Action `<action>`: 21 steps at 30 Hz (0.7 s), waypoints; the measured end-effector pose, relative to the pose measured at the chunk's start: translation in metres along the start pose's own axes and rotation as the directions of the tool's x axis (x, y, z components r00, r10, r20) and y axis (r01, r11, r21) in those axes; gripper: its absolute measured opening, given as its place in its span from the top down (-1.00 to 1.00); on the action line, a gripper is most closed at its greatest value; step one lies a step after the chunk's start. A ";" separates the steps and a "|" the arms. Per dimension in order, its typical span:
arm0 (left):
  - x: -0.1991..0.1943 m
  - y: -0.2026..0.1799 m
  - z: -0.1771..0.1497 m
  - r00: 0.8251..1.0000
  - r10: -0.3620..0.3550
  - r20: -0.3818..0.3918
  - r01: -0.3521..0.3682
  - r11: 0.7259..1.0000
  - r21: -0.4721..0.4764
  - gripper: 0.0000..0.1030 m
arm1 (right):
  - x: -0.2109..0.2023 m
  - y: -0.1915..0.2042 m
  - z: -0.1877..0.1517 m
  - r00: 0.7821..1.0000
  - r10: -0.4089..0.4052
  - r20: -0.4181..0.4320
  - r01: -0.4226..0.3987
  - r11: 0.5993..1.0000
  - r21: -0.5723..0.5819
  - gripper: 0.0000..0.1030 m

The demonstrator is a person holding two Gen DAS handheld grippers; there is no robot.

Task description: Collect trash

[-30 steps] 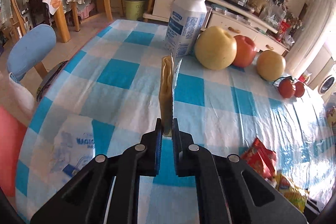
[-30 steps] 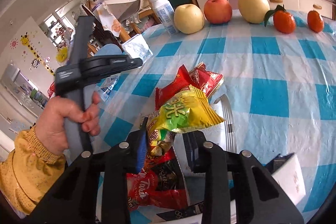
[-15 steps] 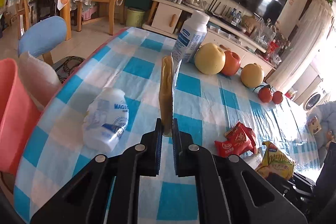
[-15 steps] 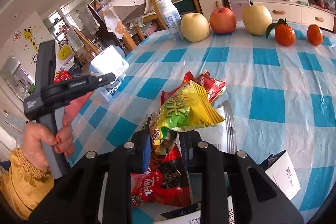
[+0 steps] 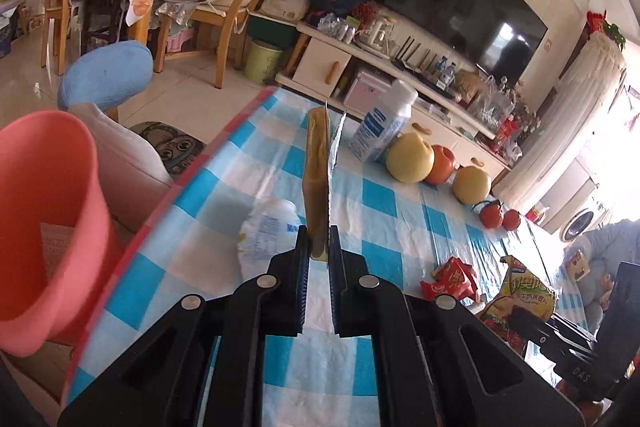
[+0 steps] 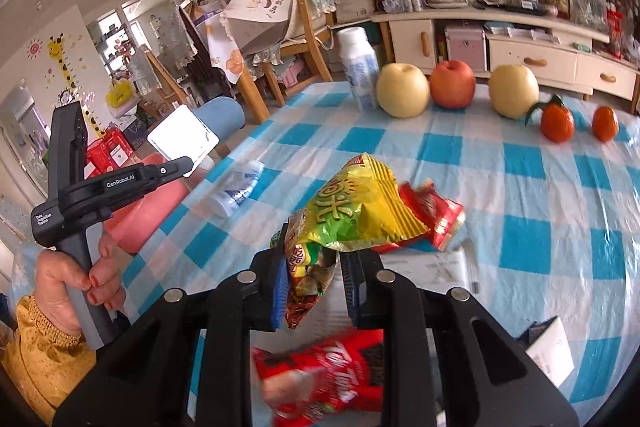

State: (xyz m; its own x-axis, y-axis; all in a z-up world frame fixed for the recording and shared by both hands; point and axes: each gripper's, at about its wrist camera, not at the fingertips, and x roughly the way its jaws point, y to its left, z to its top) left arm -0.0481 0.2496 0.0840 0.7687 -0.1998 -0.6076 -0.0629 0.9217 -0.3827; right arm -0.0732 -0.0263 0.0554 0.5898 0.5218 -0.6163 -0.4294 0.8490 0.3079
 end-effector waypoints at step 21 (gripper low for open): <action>-0.080 0.141 0.034 0.987 0.110 0.120 -0.067 0.948 -0.312 0.81 | 0.099 0.216 0.056 0.978 0.191 -0.087 -0.209 0.932 -0.297 0.53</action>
State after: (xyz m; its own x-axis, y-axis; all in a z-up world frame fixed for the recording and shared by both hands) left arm -0.0971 0.4066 0.1024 0.8280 -0.0561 -0.5579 -0.3102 0.7831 -0.5390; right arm -0.0690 0.2132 0.1010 0.4347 0.6653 -0.6070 -0.7266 0.6573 0.2001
